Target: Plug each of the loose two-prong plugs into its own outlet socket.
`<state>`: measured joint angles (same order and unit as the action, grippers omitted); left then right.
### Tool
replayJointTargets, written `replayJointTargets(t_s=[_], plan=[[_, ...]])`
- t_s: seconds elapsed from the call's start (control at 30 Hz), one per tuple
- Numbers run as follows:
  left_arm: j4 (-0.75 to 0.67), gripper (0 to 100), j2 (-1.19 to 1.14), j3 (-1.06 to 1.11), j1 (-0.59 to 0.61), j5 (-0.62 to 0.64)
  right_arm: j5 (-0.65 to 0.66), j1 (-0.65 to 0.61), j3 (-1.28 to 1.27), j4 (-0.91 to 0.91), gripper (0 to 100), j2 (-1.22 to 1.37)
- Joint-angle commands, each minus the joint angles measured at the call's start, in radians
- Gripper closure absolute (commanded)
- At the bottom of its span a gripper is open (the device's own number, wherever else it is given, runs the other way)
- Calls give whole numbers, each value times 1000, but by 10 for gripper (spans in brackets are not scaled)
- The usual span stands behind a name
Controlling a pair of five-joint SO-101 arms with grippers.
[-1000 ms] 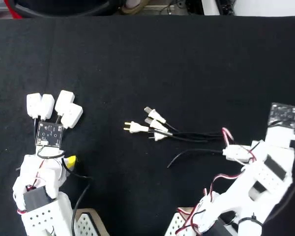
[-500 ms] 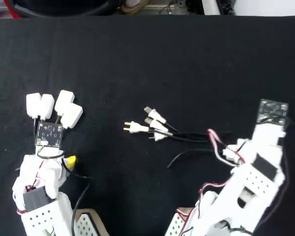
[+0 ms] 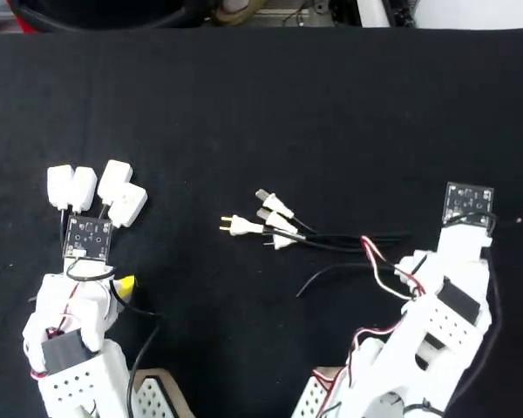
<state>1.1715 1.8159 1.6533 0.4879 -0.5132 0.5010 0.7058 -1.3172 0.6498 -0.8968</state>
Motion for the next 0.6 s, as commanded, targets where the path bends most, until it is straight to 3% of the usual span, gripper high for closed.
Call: replayJointTargets(t_s=[0.0,0.2,0.57], plan=[[32,668,6,-8,-13,-8,46,48,-35,-83,987,-18],[32,668,6,-8,-13,-8,60,55,-114,-196,987,-18],[32,668,6,-8,-13,-8,-12,46,-120,-195,987,-19]])
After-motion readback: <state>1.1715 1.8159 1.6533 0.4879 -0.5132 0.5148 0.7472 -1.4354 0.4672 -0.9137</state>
